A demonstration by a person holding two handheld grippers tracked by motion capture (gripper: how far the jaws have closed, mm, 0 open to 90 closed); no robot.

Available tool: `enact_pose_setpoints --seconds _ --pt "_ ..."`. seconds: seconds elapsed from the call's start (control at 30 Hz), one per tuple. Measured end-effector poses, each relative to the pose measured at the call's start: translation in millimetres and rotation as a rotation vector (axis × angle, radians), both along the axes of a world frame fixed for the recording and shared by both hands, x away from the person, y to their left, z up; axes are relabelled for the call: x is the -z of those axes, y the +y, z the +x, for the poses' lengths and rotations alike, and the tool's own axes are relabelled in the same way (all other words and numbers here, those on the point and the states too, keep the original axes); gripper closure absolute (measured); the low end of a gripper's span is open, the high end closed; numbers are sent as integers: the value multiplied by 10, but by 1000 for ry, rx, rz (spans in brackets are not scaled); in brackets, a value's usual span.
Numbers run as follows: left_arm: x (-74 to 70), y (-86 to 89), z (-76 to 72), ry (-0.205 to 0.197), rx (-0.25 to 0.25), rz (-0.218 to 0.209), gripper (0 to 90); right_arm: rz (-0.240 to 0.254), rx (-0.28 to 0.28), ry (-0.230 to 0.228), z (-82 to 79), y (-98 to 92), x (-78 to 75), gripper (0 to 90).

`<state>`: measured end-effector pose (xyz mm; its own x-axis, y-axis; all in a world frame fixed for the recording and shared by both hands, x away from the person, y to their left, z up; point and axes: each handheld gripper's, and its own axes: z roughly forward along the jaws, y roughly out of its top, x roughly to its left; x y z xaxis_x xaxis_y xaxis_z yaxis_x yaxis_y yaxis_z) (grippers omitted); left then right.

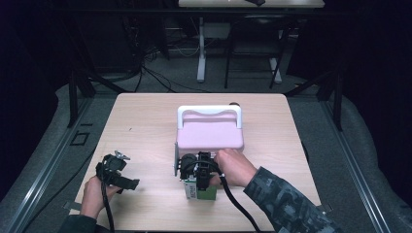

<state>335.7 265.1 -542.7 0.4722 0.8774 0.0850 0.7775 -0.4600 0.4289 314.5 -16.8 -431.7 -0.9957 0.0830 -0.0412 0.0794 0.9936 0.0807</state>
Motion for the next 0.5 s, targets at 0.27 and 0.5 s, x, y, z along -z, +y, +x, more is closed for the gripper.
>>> enact_pose_setpoints --seconds 0.27,0.5 --pt "0 -1 0 0 0 1 2 -9 26 -4 -7 -145 -38 622" --pt "0 -2 0 2 2 2 2 -17 57 -2 -2 -303 -32 622"
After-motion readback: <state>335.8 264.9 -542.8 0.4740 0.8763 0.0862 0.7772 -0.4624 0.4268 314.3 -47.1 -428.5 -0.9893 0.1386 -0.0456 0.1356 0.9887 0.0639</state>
